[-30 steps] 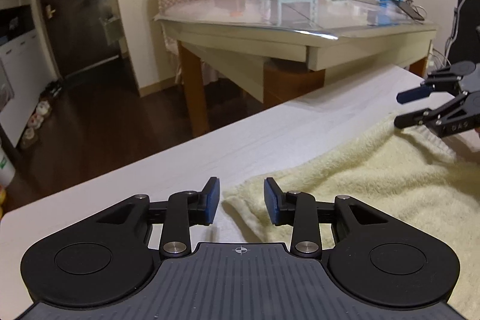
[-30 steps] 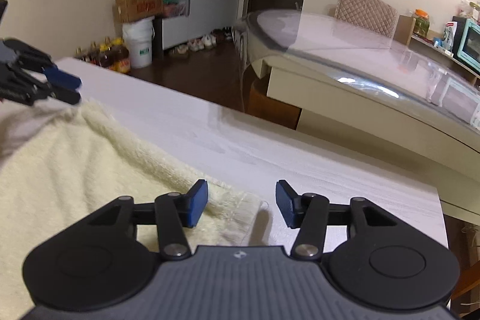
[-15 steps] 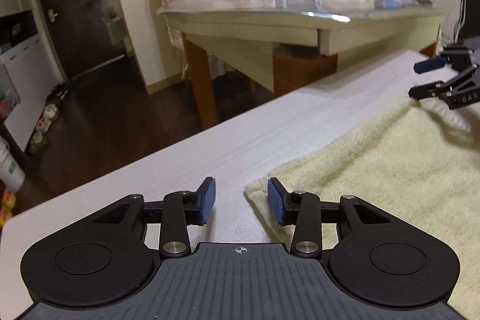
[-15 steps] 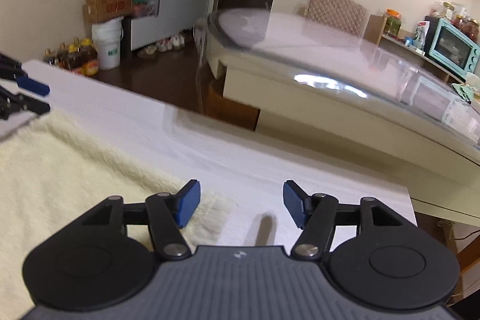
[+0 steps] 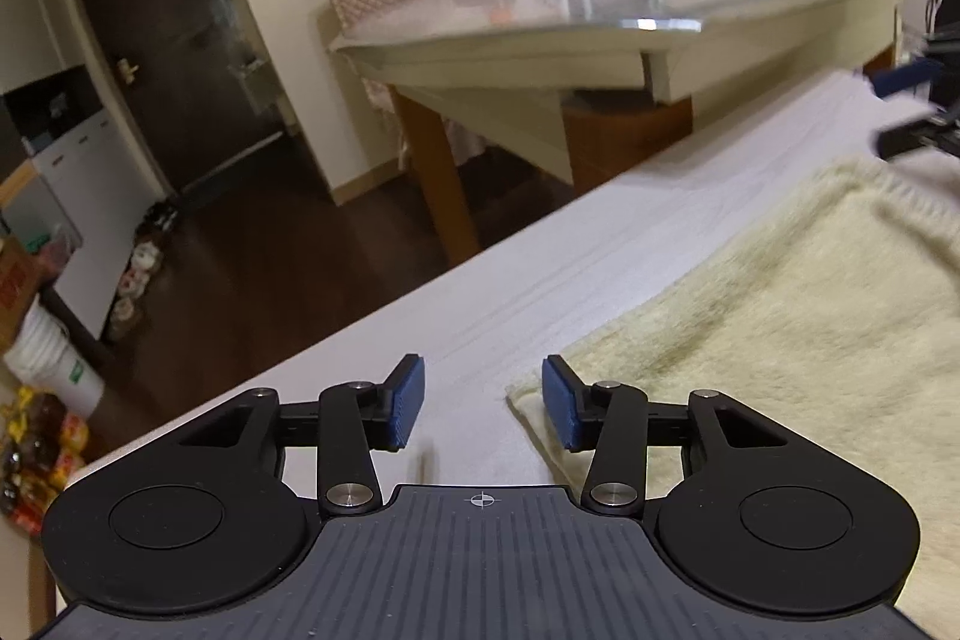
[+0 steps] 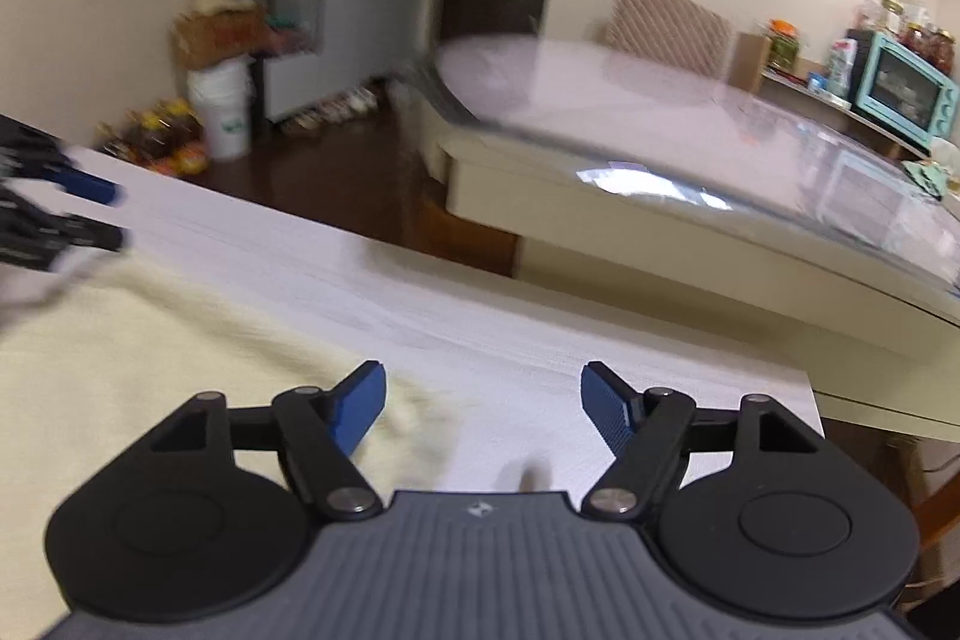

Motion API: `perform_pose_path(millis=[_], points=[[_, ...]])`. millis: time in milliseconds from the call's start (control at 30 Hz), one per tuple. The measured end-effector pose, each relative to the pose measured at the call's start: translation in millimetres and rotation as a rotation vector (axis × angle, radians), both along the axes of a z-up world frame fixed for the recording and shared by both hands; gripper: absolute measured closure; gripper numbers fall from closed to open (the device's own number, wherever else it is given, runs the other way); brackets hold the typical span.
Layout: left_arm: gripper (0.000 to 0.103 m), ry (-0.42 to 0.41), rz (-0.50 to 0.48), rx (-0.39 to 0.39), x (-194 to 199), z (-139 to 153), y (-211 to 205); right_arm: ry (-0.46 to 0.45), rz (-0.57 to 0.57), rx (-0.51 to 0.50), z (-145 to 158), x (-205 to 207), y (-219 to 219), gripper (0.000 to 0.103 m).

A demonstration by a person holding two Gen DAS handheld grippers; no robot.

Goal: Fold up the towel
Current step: 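Release the towel edges and lift both grippers away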

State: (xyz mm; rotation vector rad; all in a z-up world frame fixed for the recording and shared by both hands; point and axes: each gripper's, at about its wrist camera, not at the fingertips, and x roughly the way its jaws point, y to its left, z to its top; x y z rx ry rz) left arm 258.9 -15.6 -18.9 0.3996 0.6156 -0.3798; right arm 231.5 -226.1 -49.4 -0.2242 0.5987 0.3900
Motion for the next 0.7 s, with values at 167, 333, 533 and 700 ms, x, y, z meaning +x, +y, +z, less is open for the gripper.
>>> perform_pose_path(millis=[167, 333, 533, 700], points=[[0.022, 0.019, -0.164, -0.029, -52.2, 10.8, 9.1, 0.013, 0.083, 0.001, 15.3, -67.7, -3.1, 0.02], [0.033, 0.047, -0.37, -0.014, -104.7, 10.6, 16.0, 0.041, 0.063, 0.02, 15.8, -129.0, -10.5, 0.012], [0.054, 0.044, -0.624, 0.049, -171.0, 6.1, 20.3, 0.065, 0.029, 0.148, 13.9, -168.8, -24.8, 0.015], [0.058, -0.014, -0.735, 0.174, -202.1, -9.9, 11.4, 0.09, -0.023, 0.197, 9.5, -181.5, -32.3, 0.019]])
